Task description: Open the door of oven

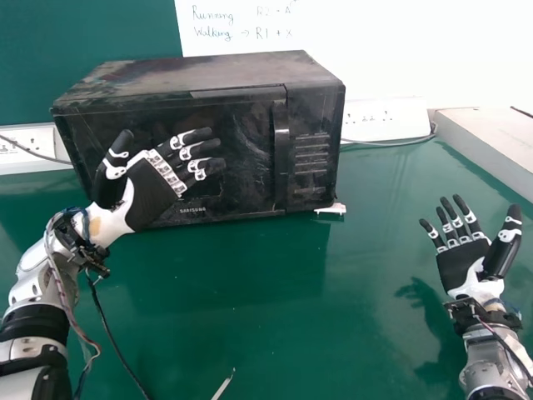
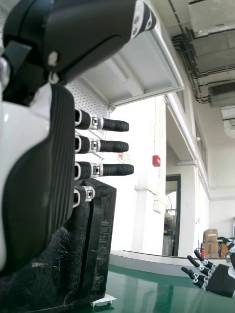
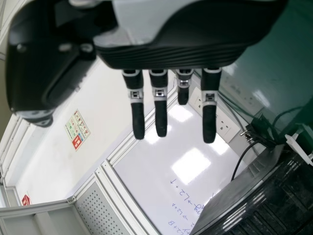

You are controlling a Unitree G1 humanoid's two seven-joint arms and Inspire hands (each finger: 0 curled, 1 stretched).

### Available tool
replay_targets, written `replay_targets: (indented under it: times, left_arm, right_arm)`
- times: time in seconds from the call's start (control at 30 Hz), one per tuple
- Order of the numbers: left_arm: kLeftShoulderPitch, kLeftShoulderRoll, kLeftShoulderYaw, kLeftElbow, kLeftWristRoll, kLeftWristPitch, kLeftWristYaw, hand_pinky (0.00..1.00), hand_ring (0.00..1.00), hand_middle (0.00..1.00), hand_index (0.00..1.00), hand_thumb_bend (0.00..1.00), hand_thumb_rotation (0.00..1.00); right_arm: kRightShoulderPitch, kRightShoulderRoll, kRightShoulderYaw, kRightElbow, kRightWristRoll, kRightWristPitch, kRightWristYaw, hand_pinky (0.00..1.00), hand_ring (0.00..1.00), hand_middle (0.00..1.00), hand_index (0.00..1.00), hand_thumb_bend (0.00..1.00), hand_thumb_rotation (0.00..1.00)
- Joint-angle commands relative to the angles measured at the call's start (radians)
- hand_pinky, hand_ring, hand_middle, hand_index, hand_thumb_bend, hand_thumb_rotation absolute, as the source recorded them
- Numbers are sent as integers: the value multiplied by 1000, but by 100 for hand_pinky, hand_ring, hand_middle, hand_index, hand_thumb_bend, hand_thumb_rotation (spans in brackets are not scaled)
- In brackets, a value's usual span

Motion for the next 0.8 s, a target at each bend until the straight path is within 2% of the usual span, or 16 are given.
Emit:
replay_targets:
  times: [0.0,0.1,0.2,0.37,0.53,0.77]
  left_arm:
    - [-14,-11,11,0,-14,18,20,59,79,85,79,90,81]
    - [-18,-25,16,-8,-23,42,45,61,83,89,80,91,80]
    - [-20,-39,14,-24,-25,57,67,63,87,92,82,91,79]
    - [-16,-65,7,-78,-28,99,113,68,95,98,85,93,79]
    - [-5,-95,-17,-135,-12,139,166,73,99,100,86,94,79]
    - [-23,-121,-57,-102,32,161,211,81,100,100,85,92,82]
  right_arm:
    - [3,15,-12,14,17,2,20,67,88,93,89,100,88]
    - [3,17,-11,15,14,-10,21,76,93,95,90,100,91]
    - [1,20,-15,16,18,-10,27,79,96,97,90,100,92]
    - [-2,19,-21,21,31,7,64,82,100,100,91,100,91]
    - [-5,19,-24,26,30,6,74,80,100,100,92,100,91]
    - [-7,21,-22,30,23,-3,62,81,100,100,90,100,90]
